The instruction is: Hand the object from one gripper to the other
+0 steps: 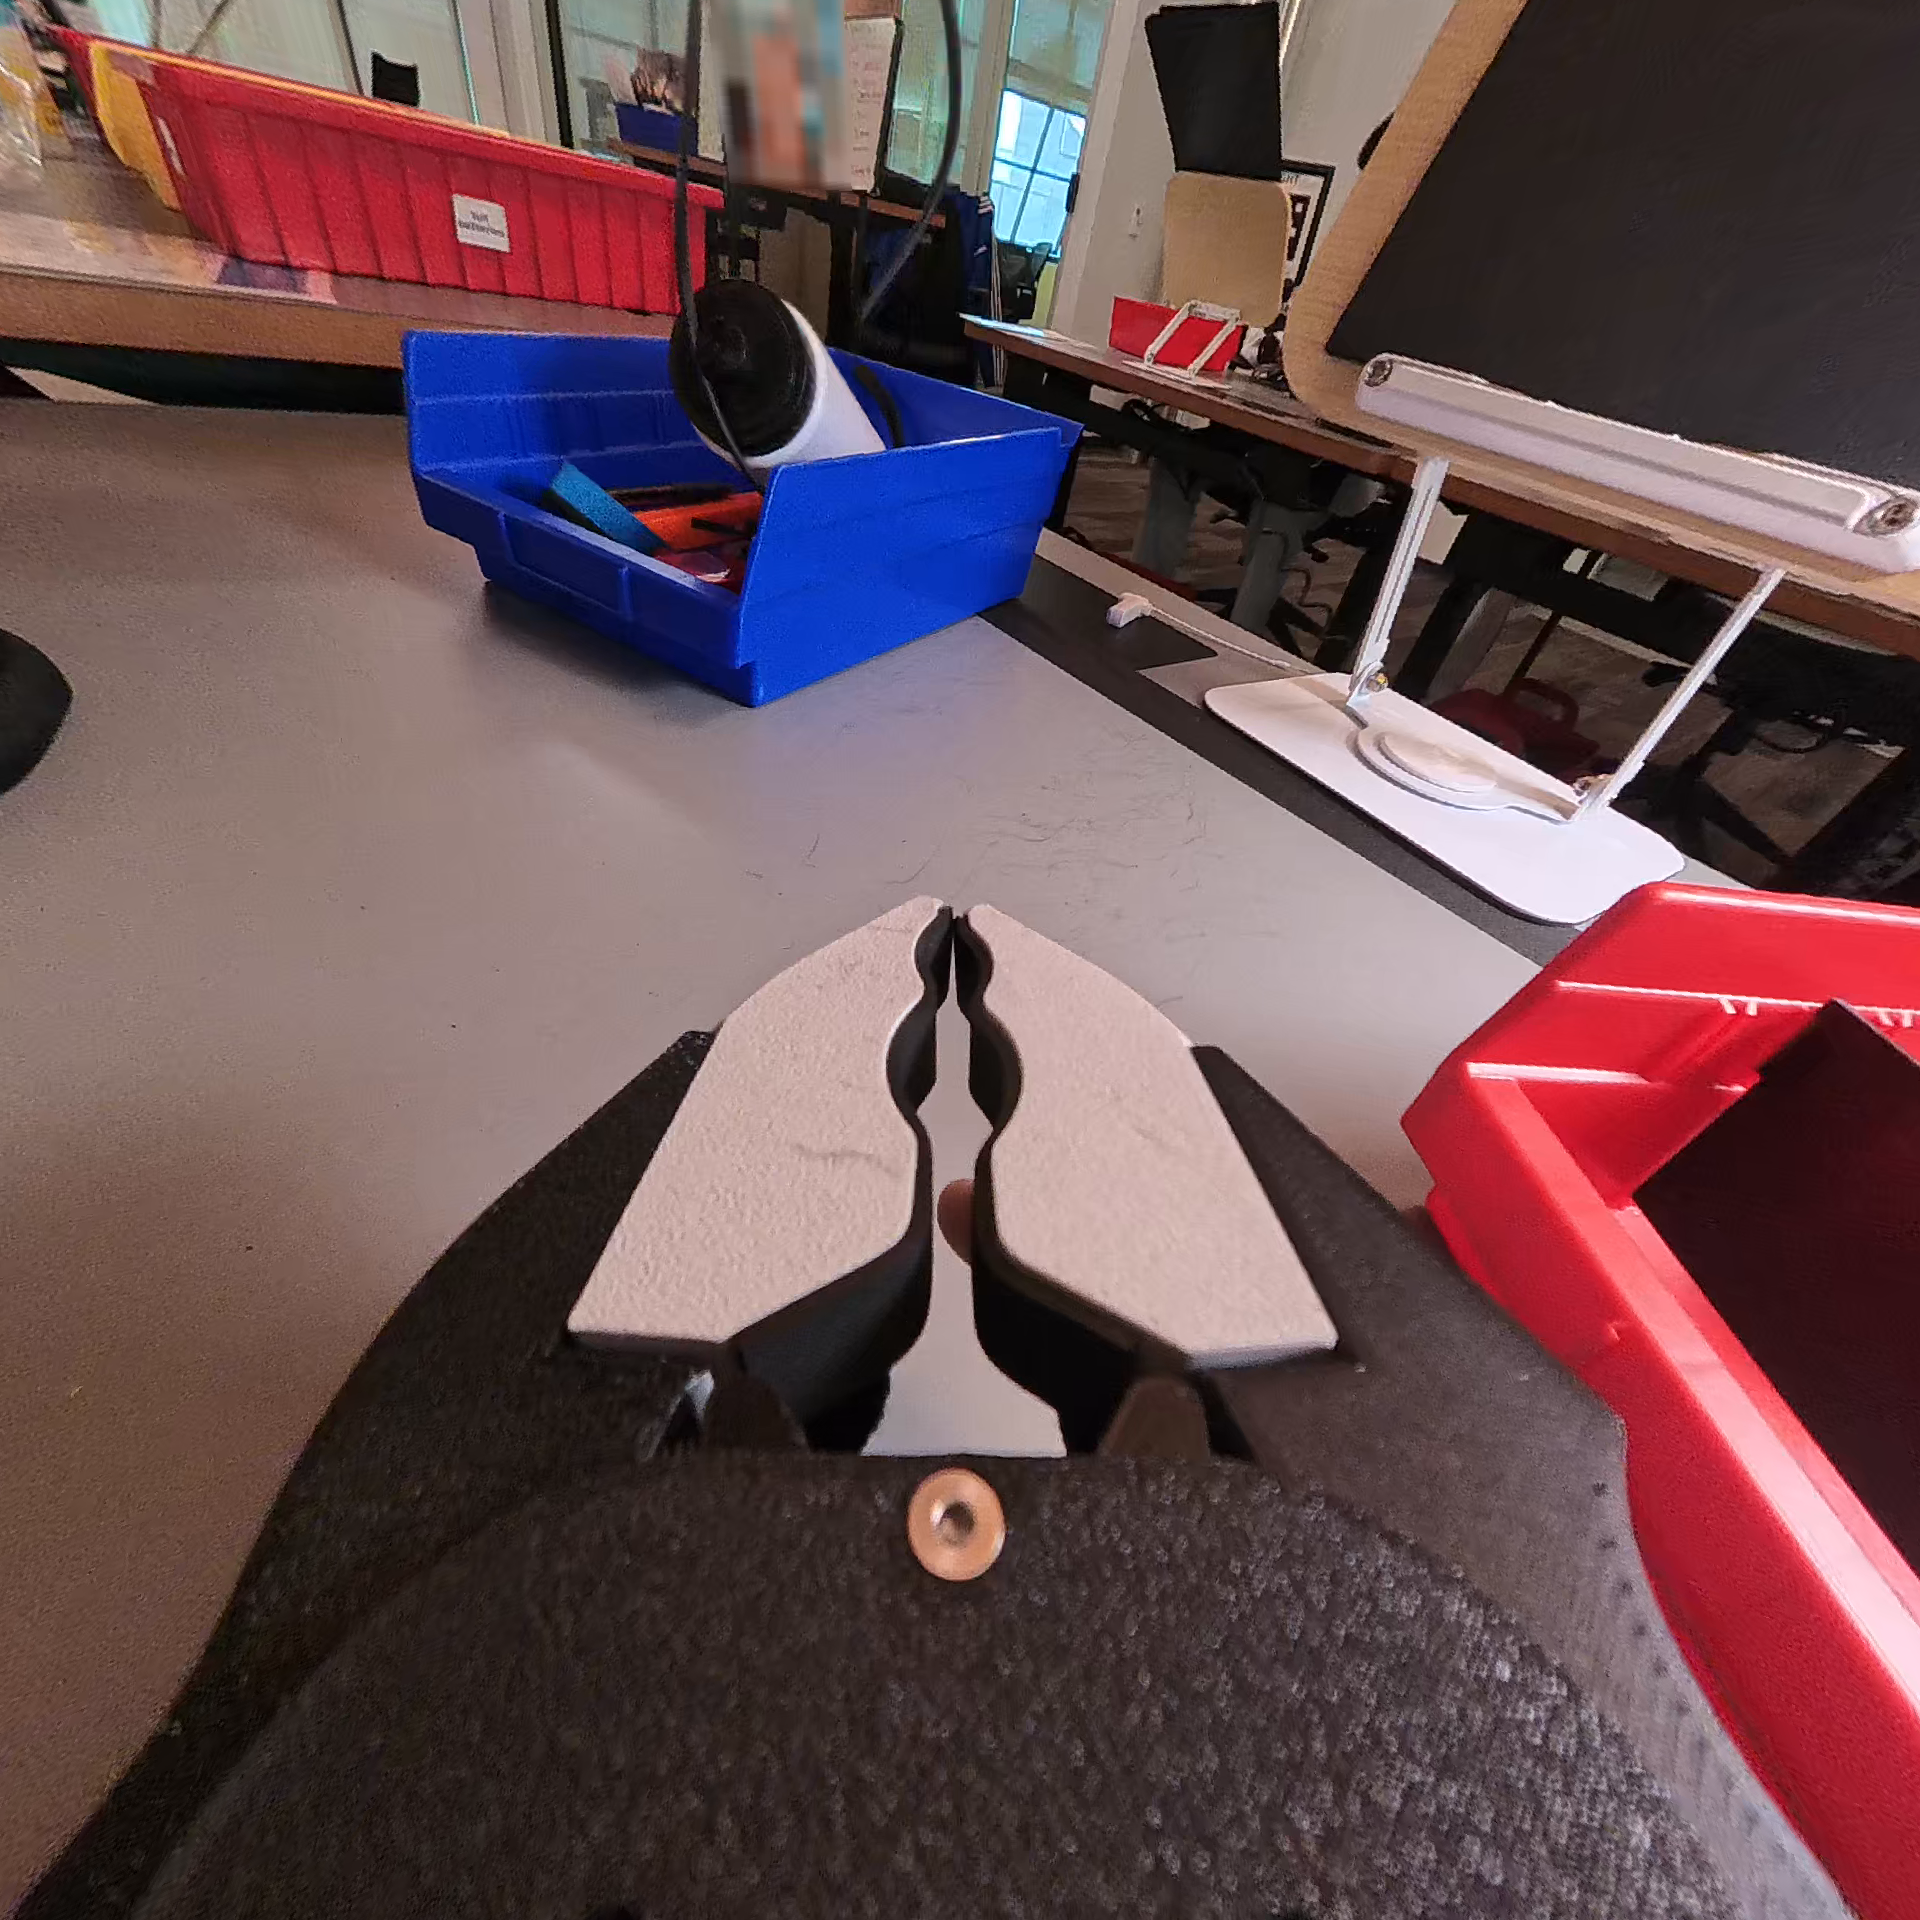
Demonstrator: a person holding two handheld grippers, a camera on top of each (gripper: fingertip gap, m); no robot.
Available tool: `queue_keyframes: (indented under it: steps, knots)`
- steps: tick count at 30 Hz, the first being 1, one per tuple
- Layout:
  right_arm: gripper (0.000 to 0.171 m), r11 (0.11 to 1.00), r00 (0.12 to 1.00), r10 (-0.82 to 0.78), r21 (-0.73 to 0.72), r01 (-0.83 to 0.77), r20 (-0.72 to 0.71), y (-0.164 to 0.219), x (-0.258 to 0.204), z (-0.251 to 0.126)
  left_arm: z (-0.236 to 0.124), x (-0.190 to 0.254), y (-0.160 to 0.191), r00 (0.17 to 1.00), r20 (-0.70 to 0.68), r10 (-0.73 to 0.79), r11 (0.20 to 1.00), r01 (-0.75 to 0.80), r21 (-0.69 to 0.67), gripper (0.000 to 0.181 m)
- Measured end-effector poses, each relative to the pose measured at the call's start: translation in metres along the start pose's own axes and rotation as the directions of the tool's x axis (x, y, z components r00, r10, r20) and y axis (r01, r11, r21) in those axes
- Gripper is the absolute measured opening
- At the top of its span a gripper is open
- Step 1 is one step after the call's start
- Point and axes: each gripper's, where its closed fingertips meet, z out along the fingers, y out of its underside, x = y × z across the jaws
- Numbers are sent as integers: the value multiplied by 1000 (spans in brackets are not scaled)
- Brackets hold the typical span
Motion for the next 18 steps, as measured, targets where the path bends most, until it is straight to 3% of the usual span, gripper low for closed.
queue_keyframes:
  steps: [6,14,18]
  knots:
    - [0,1000,1000,-15,-2,15,0,1,-1,0,-63,-13,-49,998,55,11,990,-18,139,6]
    - [0,1000,1000,-22,6,22,-3,-1,-3,1,-165,32,-125,994,-107,26,890,25,455,6]
    - [0,999,1000,-16,42,17,-14,-9,-3,-2,-199,72,-147,973,-213,91,829,45,558,6]
